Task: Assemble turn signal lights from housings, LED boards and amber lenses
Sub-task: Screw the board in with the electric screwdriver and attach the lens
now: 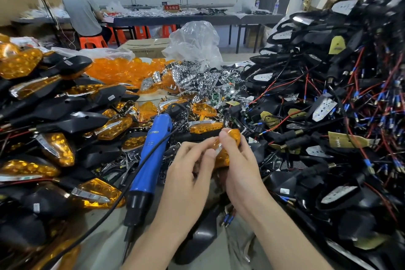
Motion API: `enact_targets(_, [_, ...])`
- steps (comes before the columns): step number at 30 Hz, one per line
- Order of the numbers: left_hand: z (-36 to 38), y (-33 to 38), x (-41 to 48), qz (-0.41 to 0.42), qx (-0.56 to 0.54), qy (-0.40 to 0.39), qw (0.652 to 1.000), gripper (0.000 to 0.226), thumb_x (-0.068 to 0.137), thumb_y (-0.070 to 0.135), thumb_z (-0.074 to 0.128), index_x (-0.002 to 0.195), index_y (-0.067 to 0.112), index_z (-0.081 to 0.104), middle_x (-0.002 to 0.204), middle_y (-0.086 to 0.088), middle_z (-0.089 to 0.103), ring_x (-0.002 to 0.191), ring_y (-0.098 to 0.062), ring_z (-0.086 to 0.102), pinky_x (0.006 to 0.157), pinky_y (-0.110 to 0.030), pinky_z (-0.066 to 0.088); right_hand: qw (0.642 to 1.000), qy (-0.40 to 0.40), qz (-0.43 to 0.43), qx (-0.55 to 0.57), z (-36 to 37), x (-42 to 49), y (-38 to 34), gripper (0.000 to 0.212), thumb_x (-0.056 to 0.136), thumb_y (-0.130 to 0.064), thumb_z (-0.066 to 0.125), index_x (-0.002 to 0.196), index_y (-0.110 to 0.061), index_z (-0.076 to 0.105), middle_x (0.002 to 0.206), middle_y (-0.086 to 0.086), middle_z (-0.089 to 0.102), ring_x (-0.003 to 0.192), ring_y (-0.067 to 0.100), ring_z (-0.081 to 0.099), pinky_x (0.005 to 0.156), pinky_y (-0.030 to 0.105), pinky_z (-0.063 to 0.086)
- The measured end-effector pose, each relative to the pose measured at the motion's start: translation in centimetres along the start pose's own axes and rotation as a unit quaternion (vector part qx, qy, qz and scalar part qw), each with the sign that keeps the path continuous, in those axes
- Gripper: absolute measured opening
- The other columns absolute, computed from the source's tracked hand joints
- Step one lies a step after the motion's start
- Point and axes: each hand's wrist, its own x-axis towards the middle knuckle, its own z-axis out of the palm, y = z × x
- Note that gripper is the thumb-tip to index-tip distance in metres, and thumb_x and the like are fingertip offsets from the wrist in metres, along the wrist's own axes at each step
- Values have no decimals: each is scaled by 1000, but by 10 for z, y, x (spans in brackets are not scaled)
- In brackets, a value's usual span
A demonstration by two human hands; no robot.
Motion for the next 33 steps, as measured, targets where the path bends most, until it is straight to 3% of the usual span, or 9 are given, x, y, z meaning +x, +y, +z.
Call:
enact_targets(4, [-5,2,2,-61,-78,-21,995,25,95,48,49,103,36,70,98,14,70,91,-6,66,77,-20,52,997,23,14,77,-4,5,-8,12,101,-24,62,104,-13,67,84,3,75,87,23,77,70,28,60])
enact_targets(8, [-7,0,5,-122,-127,-80,981,16,91,48,59,92,34,67,88,6,71,80,-8,65,69,-20,52,998,20,15,63,-6,5,-6,11,100,-25,64,102,-15,69,87,5,74,97,30,76,72,31,60])
enact_targets(12, [-9,-2,4,-216,-247,-140,934,46,79,58,67,112,27,64,106,2,73,97,-17,71,78,-33,59,999,-1,4,36,-6,4,-4,15,100,-24,63,91,-25,76,88,4,75,100,31,75,76,34,61])
enact_targets(16, [-14,2,7,-257,-286,-190,903,43,91,53,62,128,32,61,118,6,72,104,-14,70,85,-42,55,999,-20,-21,-37,-5,3,-3,15,98,-31,62,107,-19,64,88,1,77,100,25,75,89,44,58])
enact_targets(21, [-16,2,11,-312,-320,-176,877,28,99,31,55,124,23,66,112,-12,70,83,-21,62,61,-32,42,992,-34,-29,-118,-3,3,2,27,85,-44,62,105,-25,63,92,-2,77,97,19,74,96,51,56])
enact_targets(25, [-12,0,11,-327,-297,-162,882,24,101,26,53,122,24,65,99,-5,69,79,-19,61,57,-30,42,987,-34,-28,-151,-2,2,4,22,76,-57,63,90,-40,67,99,-2,76,105,22,71,103,55,51])
enact_targets(28, [-12,1,11,-322,-306,-147,884,22,100,28,56,120,28,66,99,0,72,78,-17,65,57,-30,44,991,-39,-22,-129,-3,5,3,23,78,-53,63,95,-37,66,100,0,77,103,23,73,100,54,54])
enact_targets(30, [-8,3,9,-287,-260,-113,915,22,98,29,60,118,36,62,98,9,74,81,-10,69,59,-26,48,995,-35,-23,-94,-3,6,3,18,80,-48,62,94,-38,67,96,-3,77,97,19,74,91,46,59])
enact_targets(33, [0,6,5,-139,-64,-43,987,34,91,26,70,113,47,52,105,26,66,98,8,63,76,-12,49,1000,-10,-7,-24,-1,6,7,21,83,-41,65,103,-34,67,90,-5,75,88,15,73,76,33,57])
